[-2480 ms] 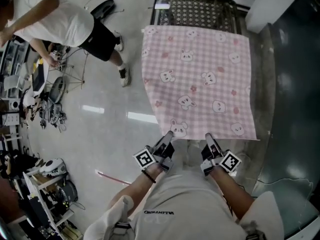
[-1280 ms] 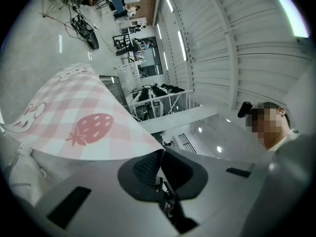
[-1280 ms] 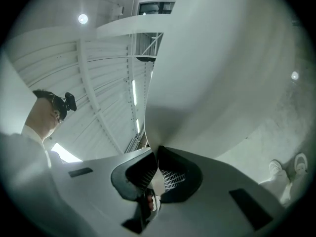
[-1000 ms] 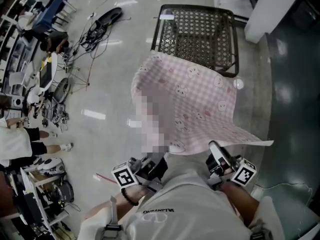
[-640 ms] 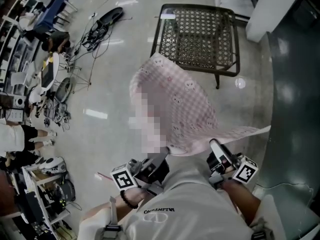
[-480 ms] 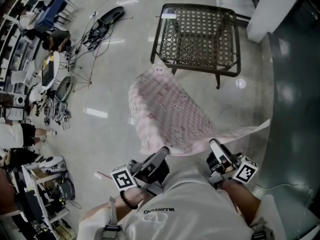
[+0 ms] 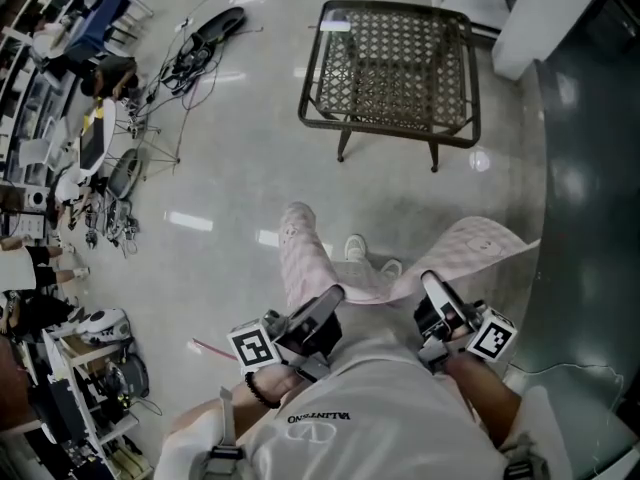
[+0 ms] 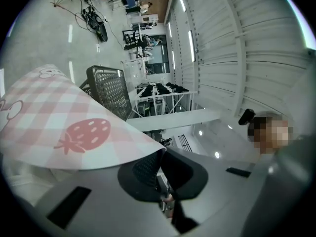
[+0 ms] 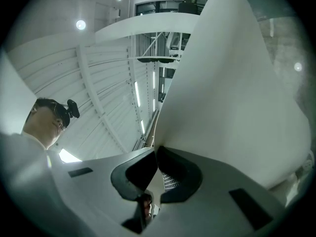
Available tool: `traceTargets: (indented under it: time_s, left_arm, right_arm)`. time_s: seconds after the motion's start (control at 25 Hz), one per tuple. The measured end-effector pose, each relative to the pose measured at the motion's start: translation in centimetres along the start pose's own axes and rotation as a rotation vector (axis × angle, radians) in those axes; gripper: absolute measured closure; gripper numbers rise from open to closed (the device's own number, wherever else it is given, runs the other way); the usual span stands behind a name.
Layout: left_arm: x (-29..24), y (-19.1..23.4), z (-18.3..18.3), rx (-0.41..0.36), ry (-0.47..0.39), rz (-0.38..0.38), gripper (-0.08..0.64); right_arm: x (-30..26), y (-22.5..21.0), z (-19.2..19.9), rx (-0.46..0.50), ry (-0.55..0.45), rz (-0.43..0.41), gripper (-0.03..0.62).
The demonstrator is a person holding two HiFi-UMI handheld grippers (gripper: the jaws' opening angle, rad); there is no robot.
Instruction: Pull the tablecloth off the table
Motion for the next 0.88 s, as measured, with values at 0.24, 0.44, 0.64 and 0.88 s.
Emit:
traceTargets:
  time_s: [0.24, 0.44, 0.64, 0.88]
  left_arm:
    - [-0.6, 0.2, -1.0, -0.007, -0.008, 0.009, 0.557]
    - [-1.5, 0.1, -1.5, -0.014, -0.022, 0.043, 0.557]
    - [-1.9, -0.3, -2.3, -0.070, -0.027, 0.048, 0.557]
    - [-2.4, -0.4, -3.0, -0.109, -0.029, 0.052, 0.557]
  right_arm:
    - [-0.1, -0.1, -0.4, 0.013, -0.020, -0.002, 0.578]
    - [-0.5, -0.5, -0.8, 0.023, -0.034, 0.008, 0.577]
    - [-0.8, -0.6, -1.0, 0.013, -0.038, 0.021, 0.577]
    - [-1.0, -0.3, -1.2, 0.033, -0.040, 0.013, 0.577]
Point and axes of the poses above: the fingertips, and each gripper's own axes: x backward along the fingers, y to its left, z out of its underside, the point moved 6 cm from there along x, backward along the fingers, and after that the axes turned 11 degrees about -z, right-handed, at the moved point
